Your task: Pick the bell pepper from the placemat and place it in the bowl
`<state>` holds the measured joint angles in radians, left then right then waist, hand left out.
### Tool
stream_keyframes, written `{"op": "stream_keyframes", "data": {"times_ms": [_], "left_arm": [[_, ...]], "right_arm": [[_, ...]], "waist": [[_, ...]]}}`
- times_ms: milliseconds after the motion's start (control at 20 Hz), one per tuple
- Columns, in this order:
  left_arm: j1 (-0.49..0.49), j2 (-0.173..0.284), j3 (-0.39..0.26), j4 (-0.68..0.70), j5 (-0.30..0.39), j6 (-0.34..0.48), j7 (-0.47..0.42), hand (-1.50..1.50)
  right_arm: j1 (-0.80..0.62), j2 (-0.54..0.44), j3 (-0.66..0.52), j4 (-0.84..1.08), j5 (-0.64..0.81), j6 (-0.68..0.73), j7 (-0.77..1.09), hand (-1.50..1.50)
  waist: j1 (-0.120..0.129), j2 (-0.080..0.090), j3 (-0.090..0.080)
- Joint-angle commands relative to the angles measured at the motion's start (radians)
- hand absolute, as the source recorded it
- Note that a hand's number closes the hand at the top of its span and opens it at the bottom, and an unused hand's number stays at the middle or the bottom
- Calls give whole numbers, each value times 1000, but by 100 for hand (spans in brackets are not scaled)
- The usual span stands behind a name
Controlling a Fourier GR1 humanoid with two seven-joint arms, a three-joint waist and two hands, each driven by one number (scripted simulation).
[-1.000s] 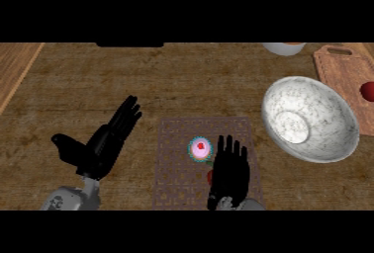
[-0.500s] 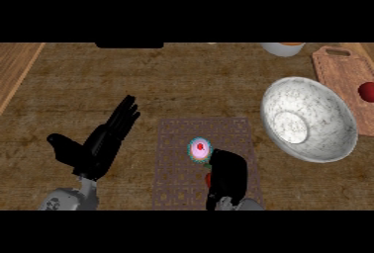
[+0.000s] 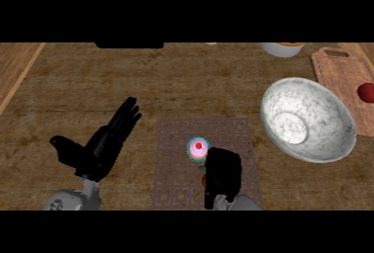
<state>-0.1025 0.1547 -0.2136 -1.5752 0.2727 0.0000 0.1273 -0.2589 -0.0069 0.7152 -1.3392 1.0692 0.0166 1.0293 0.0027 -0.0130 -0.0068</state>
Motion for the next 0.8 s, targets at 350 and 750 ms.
{"op": "stream_keyframes", "data": {"times_ms": [350,750], "left_arm": [[9,-24,-26,-84,-8,13,86,0],[-46,-18,27,20,-13,-9,29,0]], "right_arm": [[-243,7,-80,128,-150,23,284,150],[-281,6,5,-82,-7,16,453,150]], "waist": [[27,12,7],[-1,7,6]]}}
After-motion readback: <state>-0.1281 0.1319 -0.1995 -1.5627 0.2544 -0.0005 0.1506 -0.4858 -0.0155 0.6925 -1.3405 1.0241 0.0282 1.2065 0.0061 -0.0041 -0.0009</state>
